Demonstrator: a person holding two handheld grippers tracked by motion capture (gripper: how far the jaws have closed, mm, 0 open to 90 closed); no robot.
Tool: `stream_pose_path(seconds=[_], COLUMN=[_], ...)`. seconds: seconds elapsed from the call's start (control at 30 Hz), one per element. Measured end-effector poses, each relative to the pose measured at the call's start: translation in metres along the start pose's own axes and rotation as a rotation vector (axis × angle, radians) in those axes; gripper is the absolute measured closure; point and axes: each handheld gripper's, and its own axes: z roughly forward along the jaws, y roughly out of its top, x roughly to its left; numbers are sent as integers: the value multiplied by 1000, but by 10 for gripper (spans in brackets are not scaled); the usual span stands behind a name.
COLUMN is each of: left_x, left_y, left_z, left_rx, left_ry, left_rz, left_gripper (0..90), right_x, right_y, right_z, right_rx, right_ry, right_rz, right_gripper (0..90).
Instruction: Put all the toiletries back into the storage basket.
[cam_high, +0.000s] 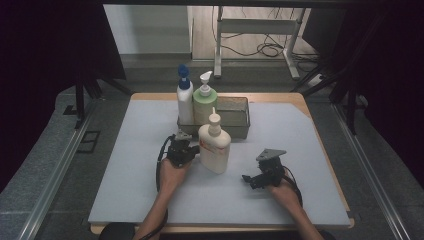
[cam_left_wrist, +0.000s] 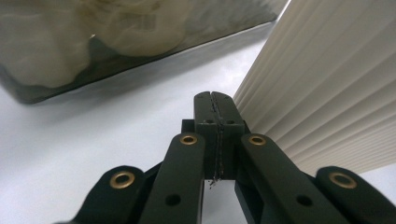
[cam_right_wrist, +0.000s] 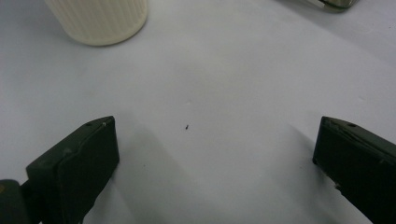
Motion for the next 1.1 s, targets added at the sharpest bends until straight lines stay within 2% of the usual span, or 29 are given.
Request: stream_pose_path(seconds=[0.43, 0.67, 0.9, 1.1], left_x=[-21, -33, -34, -35], left_y=[4, 3, 5, 6], left_z=[8, 12, 8, 1], left_rx=[15, 12, 3, 5], left_ry=[-44, -71, -69, -41], left_rz=[48, 58, 76, 104], left_gripper=[893, 893, 887, 864], right_x=[0, 0, 0, 0], right_y=[0, 0, 0, 1], right_z=[0, 0, 0, 0], right_rx=[1, 1, 4, 9], right_ry=[-3, 0, -2, -1], right_rz=[0, 0, 0, 1], right_gripper=[0, 0, 0, 0])
